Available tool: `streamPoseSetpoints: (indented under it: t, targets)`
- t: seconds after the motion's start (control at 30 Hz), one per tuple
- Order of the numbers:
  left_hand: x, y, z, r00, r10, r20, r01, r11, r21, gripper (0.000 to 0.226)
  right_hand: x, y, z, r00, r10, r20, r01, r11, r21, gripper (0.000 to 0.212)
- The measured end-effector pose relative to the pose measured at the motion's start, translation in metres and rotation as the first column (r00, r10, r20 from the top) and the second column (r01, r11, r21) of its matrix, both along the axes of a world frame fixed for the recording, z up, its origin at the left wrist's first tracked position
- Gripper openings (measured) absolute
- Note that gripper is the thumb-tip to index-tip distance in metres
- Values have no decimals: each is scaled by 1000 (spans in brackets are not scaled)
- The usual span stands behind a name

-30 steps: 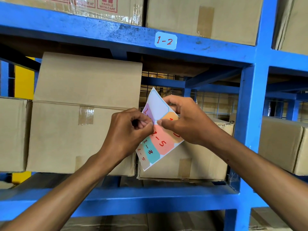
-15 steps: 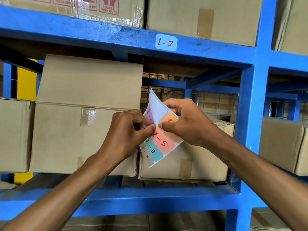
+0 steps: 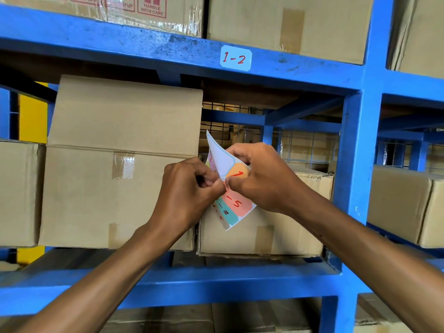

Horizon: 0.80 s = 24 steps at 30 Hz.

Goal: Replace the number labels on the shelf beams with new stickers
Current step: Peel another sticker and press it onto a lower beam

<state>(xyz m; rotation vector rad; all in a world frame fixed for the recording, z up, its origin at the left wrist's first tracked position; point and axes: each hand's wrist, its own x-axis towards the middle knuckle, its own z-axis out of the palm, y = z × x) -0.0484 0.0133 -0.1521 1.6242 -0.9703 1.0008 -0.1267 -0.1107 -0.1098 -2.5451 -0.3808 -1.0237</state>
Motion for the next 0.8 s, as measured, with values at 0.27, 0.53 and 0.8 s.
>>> streamPoseSetpoints:
  t: [0.27, 0.53, 0.8]
  targets:
    - [2, 2, -6, 994, -89, -61, 89, 996, -1, 7, 0, -6, -4, 999, 18, -43, -15, 999, 49, 20]
    - [0, 7, -6, 978, -155, -139, 157, 988, 5, 9, -3, -14, 4, 991, 27, -128, -15, 996, 90, 21]
    - [3, 17, 9, 941, -217, -260, 185, 972, -144, 32, -11, -25, 28, 973, 33, -228, -30, 999, 17, 29]
